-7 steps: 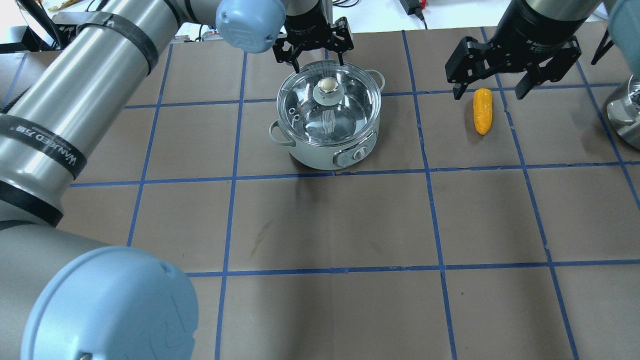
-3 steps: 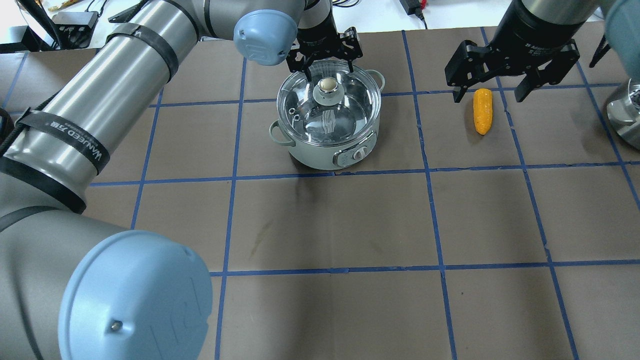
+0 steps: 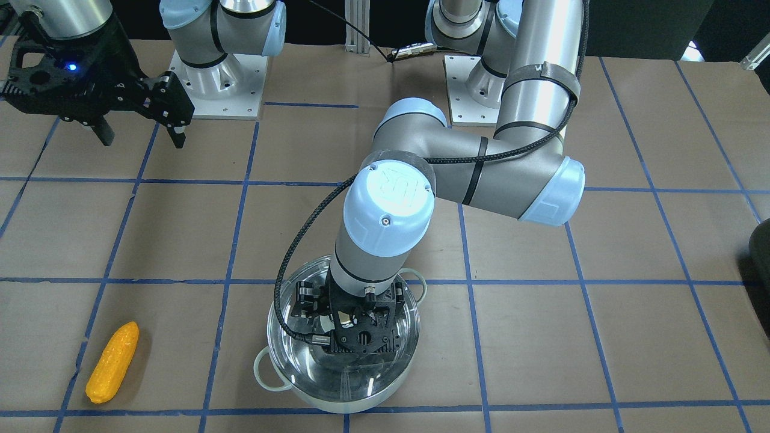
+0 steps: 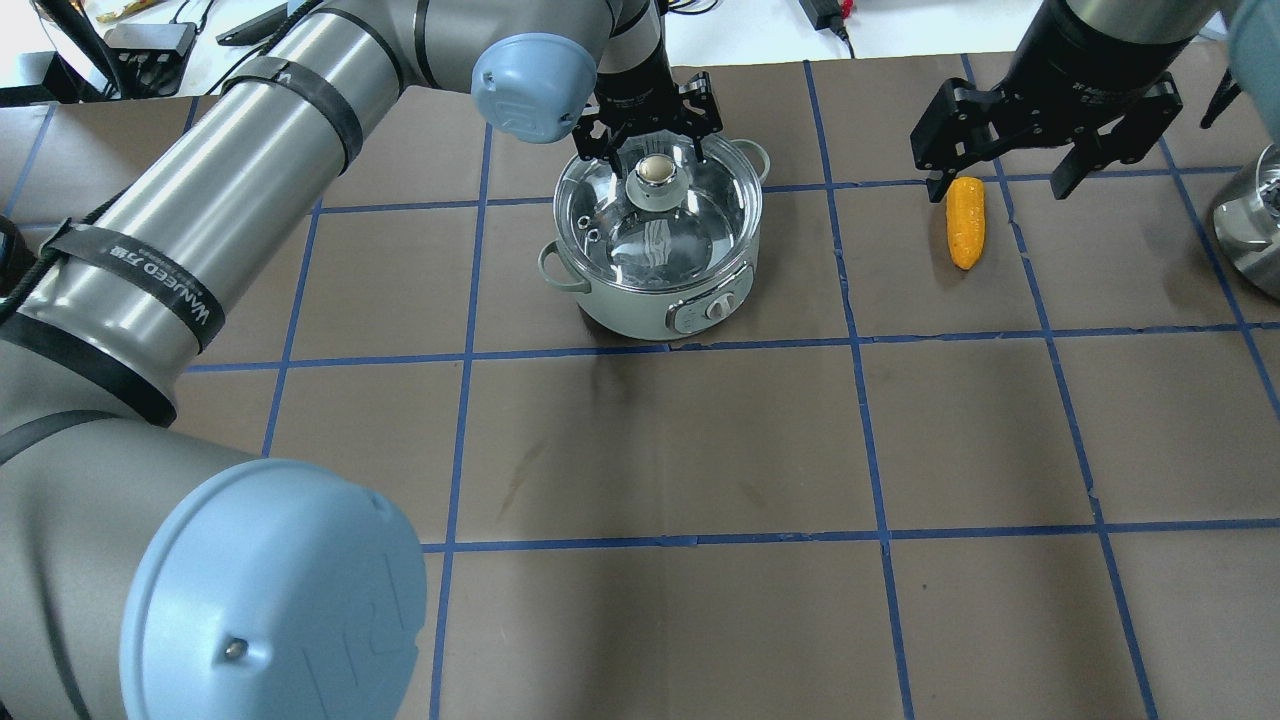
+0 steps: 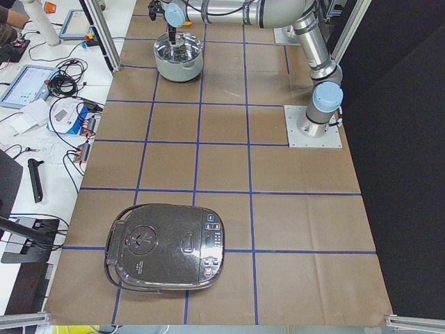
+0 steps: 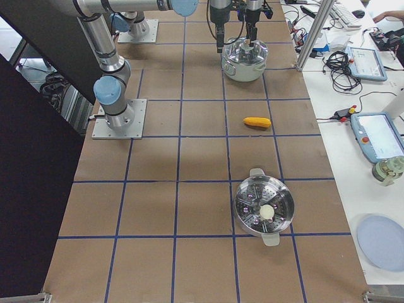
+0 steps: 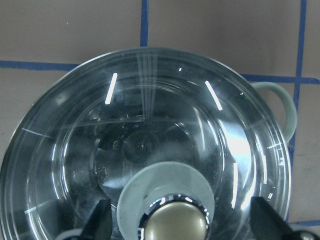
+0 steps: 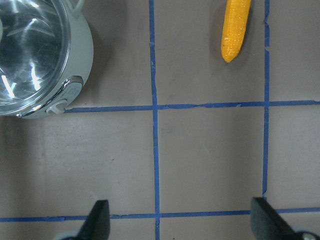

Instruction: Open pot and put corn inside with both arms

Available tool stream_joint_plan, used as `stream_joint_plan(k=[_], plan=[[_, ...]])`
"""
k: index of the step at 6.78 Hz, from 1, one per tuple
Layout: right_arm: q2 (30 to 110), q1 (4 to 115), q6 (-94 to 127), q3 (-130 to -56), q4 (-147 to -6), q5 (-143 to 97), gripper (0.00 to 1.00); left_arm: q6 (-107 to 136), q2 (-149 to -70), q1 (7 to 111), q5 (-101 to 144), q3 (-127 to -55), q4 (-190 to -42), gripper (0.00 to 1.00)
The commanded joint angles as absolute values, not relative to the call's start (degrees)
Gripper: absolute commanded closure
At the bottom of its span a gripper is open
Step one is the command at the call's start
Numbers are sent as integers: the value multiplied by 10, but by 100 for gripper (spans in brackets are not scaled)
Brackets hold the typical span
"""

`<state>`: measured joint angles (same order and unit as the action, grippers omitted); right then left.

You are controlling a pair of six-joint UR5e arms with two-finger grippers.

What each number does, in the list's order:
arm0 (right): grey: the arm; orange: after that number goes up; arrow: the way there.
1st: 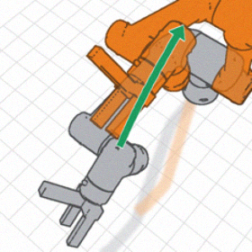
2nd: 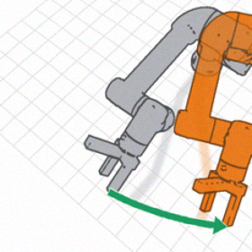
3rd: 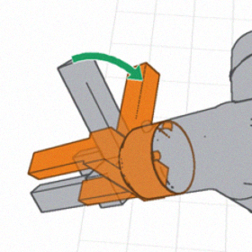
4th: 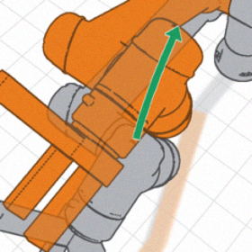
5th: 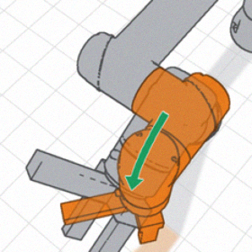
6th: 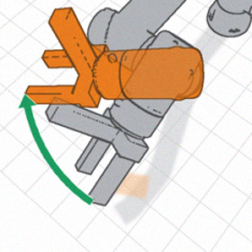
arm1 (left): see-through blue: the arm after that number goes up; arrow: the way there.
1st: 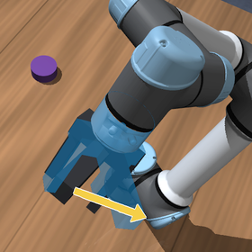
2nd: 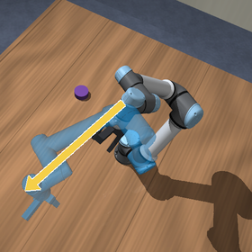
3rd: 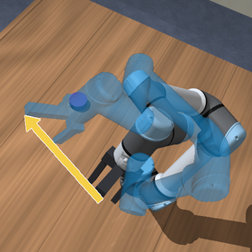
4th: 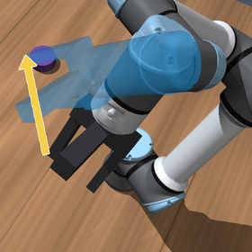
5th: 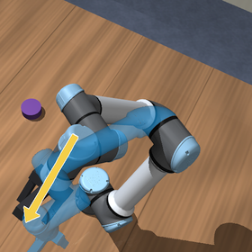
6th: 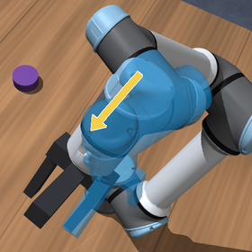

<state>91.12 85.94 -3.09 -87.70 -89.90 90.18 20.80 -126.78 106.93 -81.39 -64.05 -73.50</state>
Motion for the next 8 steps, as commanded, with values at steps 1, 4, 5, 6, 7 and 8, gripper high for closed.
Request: stream_joint_plan(k=[1, 4, 5, 6, 7, 8], plan=[[845, 814, -62, -873, -924, 907, 9, 206, -1266, 1070, -813, -649, -732, 50], [648, 748, -72, -863, -1126, 907, 6, 205, -1261, 1070, -811, -645, -733, 86], [593, 748, -70, -862, -1187, 895, 6, 202, -1254, 1069, -813, -643, -735, 87], [549, 748, -71, -861, -1249, 892, 6, 197, -1226, 1058, -813, -629, -760, 87], [535, 748, -70, -861, -1276, 891, 6, 154, -1193, 1043, -816, -611, -820, 87], [524, 748, -67, -862, -1282, 868, 11, 86, -1166, 999, -850, -616, -858, 87]])
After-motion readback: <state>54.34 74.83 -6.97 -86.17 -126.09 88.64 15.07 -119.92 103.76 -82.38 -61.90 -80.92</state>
